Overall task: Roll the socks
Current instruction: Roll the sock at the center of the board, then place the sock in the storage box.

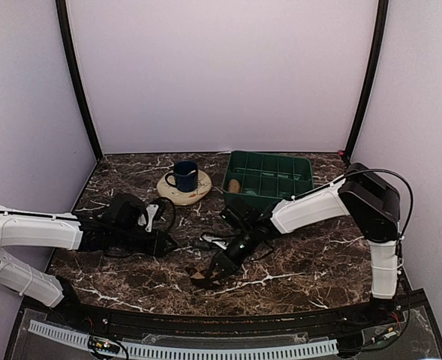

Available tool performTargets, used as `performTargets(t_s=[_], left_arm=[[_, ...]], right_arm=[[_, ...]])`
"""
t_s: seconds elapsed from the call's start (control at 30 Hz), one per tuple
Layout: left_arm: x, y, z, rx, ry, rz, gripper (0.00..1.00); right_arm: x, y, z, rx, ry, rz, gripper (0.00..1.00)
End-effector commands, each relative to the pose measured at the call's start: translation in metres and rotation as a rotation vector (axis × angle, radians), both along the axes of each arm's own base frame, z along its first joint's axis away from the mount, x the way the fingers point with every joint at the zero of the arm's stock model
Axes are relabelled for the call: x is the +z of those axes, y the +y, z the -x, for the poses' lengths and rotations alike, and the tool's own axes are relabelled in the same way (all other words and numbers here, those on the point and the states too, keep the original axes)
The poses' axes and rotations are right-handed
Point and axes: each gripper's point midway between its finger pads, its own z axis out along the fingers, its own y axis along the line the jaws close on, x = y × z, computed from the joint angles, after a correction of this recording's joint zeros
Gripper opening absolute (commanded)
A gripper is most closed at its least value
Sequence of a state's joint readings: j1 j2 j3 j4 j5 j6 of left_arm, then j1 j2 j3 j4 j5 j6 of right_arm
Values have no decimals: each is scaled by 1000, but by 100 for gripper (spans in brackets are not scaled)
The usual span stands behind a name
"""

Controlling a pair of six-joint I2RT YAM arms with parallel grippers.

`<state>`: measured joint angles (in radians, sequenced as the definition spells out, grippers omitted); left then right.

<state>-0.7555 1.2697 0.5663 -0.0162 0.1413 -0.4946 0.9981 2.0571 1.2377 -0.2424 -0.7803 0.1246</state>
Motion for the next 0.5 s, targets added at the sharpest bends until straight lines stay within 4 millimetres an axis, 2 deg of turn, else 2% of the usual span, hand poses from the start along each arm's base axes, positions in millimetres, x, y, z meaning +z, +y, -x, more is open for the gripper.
performTargets(t_s=[0.0,0.1,0.23,0.47], left_arm=[[15,5,-12,50,-66,3,47],[24,7,-18,72,-98,5,47],[39,8,-27,101,-148,4,47],[66,0,-46,113,-219,15,48]], right_arm=[[57,20,-24,-159,115,-159,0],[92,28,-45,-254,164,-268,0],[129,28,-70,-389,214,-376,0],[185,22,-118,-603,106,-480,0]])
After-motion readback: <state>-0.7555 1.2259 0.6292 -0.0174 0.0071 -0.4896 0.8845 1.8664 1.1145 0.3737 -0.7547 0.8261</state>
